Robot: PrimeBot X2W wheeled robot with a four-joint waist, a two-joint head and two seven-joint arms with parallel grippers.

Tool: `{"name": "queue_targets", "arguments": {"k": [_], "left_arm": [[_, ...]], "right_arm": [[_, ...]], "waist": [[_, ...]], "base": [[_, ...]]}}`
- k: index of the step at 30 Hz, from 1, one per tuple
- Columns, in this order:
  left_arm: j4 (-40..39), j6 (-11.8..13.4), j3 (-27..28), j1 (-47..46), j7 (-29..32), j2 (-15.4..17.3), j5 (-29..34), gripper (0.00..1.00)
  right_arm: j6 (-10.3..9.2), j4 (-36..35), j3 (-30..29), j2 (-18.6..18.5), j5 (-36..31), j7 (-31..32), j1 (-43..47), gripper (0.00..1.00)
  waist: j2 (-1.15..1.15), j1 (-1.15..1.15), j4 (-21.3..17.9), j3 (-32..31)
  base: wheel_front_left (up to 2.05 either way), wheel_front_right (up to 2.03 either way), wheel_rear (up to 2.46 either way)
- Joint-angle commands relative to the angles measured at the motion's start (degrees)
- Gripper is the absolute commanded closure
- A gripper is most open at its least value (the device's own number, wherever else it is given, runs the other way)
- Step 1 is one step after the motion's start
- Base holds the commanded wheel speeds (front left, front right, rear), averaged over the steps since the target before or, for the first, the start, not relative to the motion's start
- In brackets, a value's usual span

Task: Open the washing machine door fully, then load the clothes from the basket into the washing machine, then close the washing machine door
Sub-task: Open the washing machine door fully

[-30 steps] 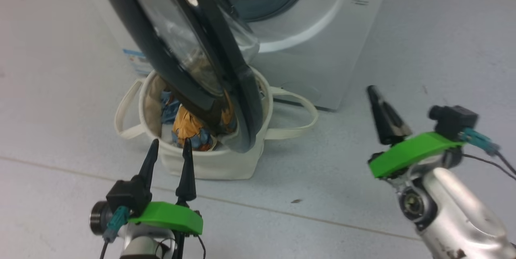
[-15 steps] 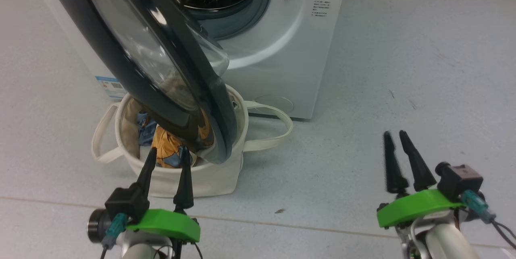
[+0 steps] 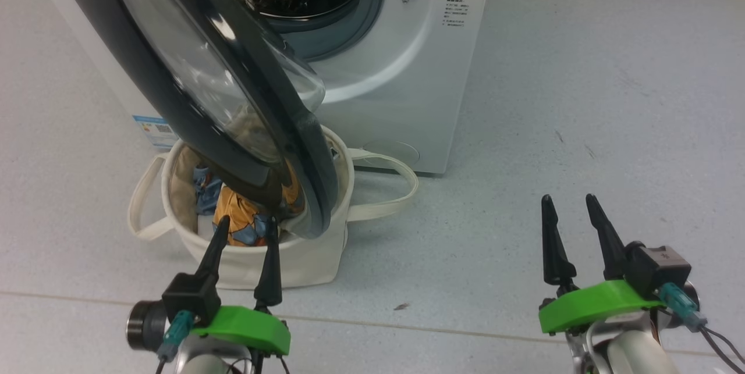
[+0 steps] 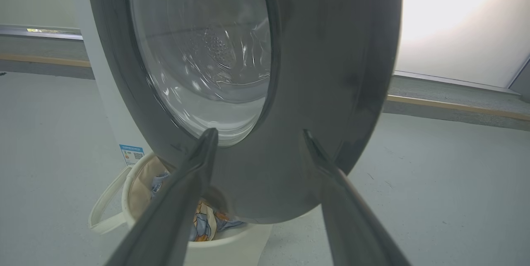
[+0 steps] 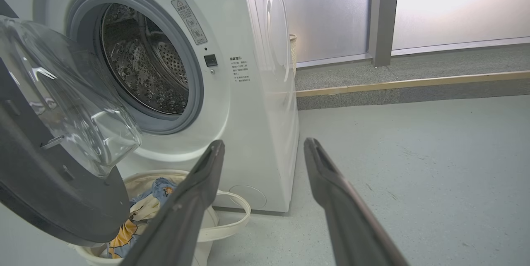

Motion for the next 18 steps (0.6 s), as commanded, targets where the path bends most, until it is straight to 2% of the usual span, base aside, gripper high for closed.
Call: {"name": "queue_targets", "arguments": {"k": [1, 13, 18], "left_arm": [[-1.52, 0.30, 1.57, -1.20, -0.68, 0.75, 0.67, 0.00], [-2.02, 0.33, 1.12, -1.66, -0.68, 0.75, 0.33, 0.00], [-5.01, 0.27, 1.04, -2.48, -0.68, 0.75, 0.15, 0.00]], "right_arm": [[0.01, -2.06, 1.02, 0.29, -0.55, -0.71, -1.17, 0.00], [0.01, -1.96, 0.53, 1.02, -1.23, -0.71, -1.86, 0.00], [0.01, -1.95, 0.23, 1.25, -1.32, -0.71, -2.31, 0.00]], "waist": [[0.00, 0.00, -0.03, 0.01], [0.00, 0.00, -0.16, 0.86], [0.00, 0.00, -0.12, 1.54]], "base": [[0.00, 0.00, 0.00], [0.00, 0.00, 0.00], [0.00, 0.00, 0.00]]}}
